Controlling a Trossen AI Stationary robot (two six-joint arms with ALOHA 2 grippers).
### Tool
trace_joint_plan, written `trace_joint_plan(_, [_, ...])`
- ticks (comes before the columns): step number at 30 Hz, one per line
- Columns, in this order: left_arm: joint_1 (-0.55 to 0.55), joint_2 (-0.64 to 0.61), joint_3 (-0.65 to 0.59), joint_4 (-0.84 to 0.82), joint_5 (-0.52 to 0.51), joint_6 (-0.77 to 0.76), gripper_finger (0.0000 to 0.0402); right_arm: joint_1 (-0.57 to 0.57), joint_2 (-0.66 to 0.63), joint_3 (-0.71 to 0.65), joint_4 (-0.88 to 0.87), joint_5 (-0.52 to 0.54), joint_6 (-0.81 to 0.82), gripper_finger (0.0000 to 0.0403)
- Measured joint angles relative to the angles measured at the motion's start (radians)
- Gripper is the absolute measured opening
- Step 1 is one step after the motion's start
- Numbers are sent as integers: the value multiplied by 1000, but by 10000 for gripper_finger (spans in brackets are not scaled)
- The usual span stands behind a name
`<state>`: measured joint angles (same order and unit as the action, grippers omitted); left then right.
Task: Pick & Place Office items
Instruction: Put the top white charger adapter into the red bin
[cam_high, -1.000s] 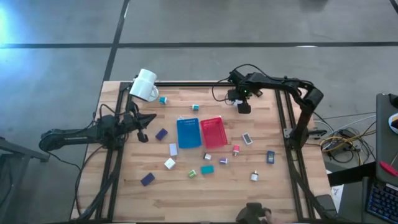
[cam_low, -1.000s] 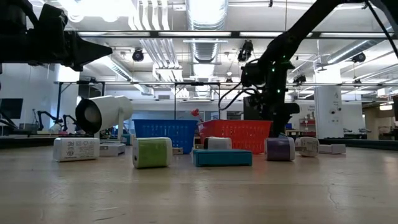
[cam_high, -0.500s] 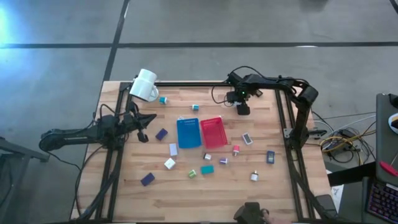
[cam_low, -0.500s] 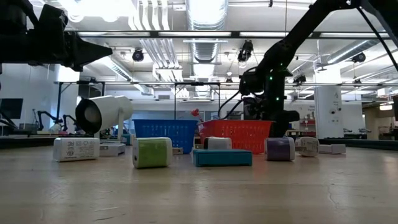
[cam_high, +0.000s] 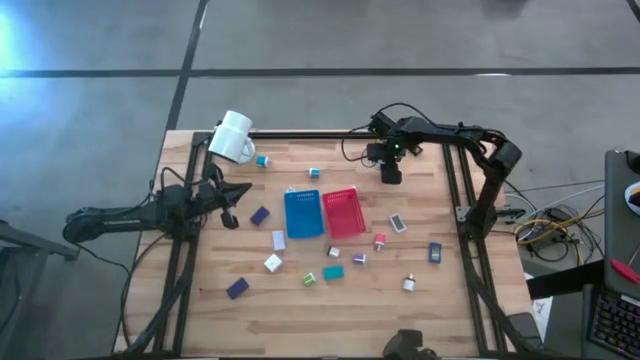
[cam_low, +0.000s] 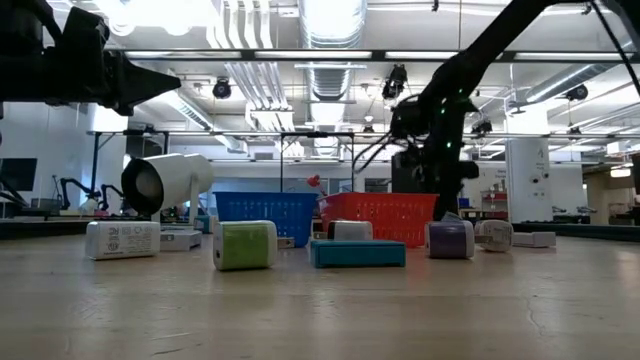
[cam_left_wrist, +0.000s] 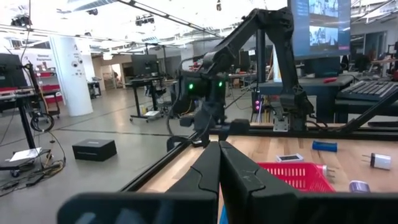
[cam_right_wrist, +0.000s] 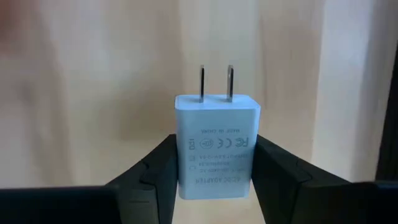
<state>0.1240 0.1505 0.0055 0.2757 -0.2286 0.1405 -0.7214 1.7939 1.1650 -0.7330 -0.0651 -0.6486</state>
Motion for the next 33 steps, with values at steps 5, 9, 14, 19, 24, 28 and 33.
trace_joint_plan(5, [0, 0, 0, -15, 1, -16, 10, 8, -160, -56, 82, -163, 46, 152])
trace_joint_plan(9, [0, 0, 0, -9, 1, -65, 10, 29, -349, -164, 307, -278, 127, 152])
trace_joint_plan(14, [0, 0, 6, 1, 2, -70, 10, 30, -601, -333, 577, -446, 317, 152])
trace_joint_plan(19, [0, 2, 12, -22, 3, -85, 10, 31, -859, -537, 739, -489, 484, 152])
trace_joint_plan(24, [0, 10, 52, -92, 3, -67, 9, 61, -1104, -785, 973, -489, 632, 152])
trace_joint_plan(28, [0, 17, 62, -93, 3, -26, 3, 85, -1246, -956, 1169, -481, 770, 152])
trace_joint_plan(33, [0, 17, 56, -75, 3, 8, 8, 109, -1367, -1060, 1226, -401, 821, 152])
